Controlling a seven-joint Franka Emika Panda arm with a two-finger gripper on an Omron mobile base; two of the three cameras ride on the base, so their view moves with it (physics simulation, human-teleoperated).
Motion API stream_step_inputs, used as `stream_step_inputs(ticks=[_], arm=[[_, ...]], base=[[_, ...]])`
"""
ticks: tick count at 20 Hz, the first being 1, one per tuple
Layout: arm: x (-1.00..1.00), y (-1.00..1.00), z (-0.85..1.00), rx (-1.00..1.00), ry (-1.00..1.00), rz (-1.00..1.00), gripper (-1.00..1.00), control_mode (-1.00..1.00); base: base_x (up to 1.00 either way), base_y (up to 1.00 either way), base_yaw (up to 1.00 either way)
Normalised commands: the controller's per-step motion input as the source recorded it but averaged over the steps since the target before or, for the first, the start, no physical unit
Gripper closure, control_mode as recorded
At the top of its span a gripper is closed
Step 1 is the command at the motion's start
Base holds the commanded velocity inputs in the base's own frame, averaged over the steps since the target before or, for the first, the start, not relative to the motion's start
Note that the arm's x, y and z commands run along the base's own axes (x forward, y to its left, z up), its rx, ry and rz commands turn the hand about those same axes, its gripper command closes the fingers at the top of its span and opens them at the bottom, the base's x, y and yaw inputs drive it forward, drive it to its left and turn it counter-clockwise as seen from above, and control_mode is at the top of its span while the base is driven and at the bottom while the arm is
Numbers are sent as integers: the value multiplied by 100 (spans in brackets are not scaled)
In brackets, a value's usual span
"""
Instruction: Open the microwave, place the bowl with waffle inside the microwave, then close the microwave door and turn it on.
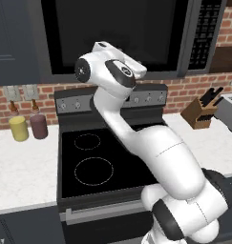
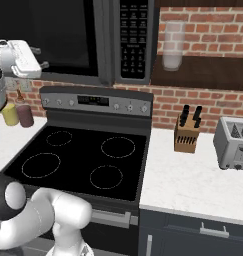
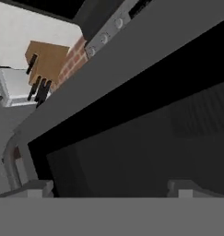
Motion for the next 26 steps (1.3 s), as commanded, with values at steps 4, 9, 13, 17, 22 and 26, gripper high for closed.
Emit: stream_step_inputs(ticks=[4, 9, 13, 17, 22, 26], arm=[[89, -100, 30, 23, 30, 15, -100, -100], [100, -99, -2, 24, 24, 18, -100, -100], [100, -72, -58, 20, 6, 25, -100, -100], [59, -90, -100, 18, -14, 33, -100, -100], [-46, -100, -89, 23, -17, 24, -100, -100], [-100, -93, -5, 15, -19, 17, -100, -100]], base=[[0, 0, 0], [0, 0, 0], [0, 0, 0], [0, 0, 0], [0, 0, 0], [0, 0, 0]])
